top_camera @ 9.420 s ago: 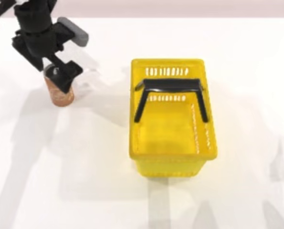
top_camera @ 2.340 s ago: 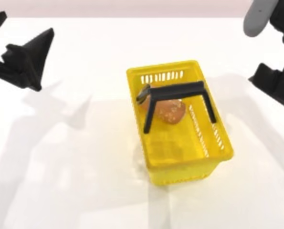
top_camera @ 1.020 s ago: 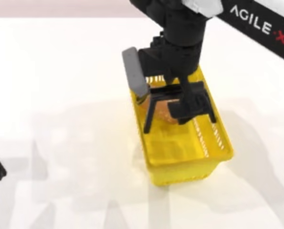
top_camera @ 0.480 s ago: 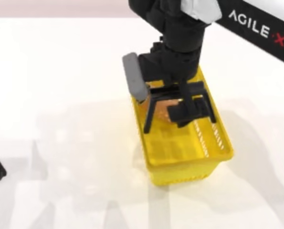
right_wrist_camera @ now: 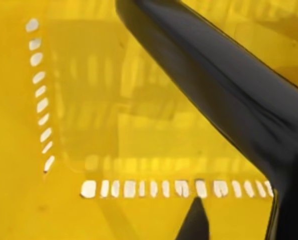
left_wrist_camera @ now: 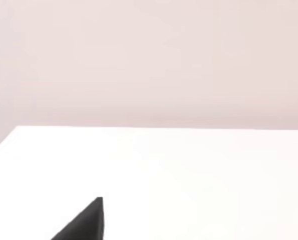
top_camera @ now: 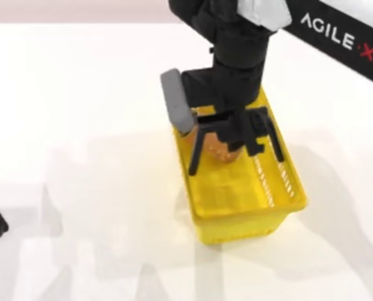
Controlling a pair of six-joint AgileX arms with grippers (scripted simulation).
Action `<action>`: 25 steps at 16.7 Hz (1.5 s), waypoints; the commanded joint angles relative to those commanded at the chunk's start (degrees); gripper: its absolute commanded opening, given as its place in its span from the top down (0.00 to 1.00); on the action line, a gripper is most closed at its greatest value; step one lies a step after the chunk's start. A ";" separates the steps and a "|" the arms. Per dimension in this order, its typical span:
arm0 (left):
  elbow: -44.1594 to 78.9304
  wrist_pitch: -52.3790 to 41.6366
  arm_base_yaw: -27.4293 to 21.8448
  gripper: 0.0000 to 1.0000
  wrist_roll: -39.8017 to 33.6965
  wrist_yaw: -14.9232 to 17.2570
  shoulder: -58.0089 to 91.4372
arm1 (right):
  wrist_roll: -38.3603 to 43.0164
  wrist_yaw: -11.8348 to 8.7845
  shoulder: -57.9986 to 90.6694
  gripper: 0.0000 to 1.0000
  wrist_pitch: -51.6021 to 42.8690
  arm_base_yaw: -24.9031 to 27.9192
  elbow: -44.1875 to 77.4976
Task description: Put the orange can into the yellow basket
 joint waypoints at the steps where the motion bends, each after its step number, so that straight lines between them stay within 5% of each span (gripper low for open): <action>1: 0.00 0.00 0.00 0.00 0.00 0.00 0.00 | 0.00 0.00 0.00 0.83 0.00 0.00 0.00; 4: 0.00 0.00 0.00 0.00 0.00 0.00 0.00 | 0.00 0.00 0.00 1.00 0.00 0.00 0.00; 25: 0.00 0.00 0.00 0.00 0.00 0.00 0.00 | 0.00 0.00 0.00 1.00 0.00 0.00 0.00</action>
